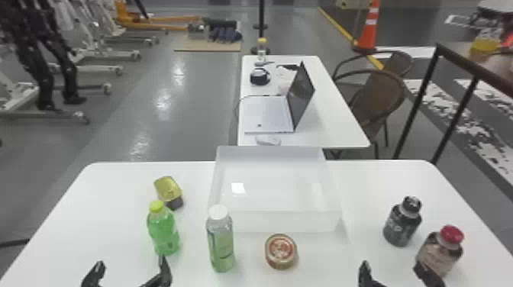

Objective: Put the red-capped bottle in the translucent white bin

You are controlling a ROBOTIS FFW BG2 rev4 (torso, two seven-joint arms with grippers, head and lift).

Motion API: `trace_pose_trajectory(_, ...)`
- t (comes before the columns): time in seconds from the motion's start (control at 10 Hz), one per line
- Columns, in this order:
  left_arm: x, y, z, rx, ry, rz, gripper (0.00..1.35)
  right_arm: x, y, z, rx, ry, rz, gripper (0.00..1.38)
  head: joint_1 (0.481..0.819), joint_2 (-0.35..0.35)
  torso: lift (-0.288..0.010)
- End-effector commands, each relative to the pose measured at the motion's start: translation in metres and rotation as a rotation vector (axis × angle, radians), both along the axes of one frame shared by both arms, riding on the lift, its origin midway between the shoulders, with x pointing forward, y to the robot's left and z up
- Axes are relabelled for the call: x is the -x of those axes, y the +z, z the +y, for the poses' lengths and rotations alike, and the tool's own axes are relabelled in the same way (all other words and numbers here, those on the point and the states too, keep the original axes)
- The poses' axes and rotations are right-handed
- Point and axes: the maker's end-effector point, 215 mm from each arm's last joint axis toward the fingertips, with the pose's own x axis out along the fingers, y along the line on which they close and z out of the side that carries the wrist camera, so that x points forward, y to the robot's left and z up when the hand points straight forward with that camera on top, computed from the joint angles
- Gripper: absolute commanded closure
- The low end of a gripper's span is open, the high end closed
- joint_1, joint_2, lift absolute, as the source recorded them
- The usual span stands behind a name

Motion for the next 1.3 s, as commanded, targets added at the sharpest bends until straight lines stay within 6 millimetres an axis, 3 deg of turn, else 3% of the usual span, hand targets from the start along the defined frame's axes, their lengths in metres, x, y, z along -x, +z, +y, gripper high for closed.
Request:
trace_pose_trajectory(0.0, 0.0, -0.001, 0.0, 0.003, 0.002, 0.002, 0.12, 0.0, 0.0, 0.0, 0.0, 0.0, 0.0, 0.13, 0.549, 0.0, -0.1)
trace_pose_trajectory(0.3, 0.0, -0.002, 0.001, 0.004, 0.004, 0.002, 0.12, 0.005, -0.008, -0.011, -0.014, -0.039, 0.008, 0.12, 0.549, 0.0, -0.1)
trace_pose_trajectory(0.8, 0.001, -0.008, 0.003, 0.025, 0.003, 0.008, 0.12, 0.018, -0.039, -0.069, 0.041, -0.172, 0.066, 0.13, 0.549, 0.0, -0.1)
trace_pose_trajectory(1.2, 0.001, -0.009, 0.002, 0.038, 0.005, 0.007, 0.12, 0.009, -0.056, -0.102, 0.071, -0.209, 0.087, 0.13, 0.549, 0.0, -0.1)
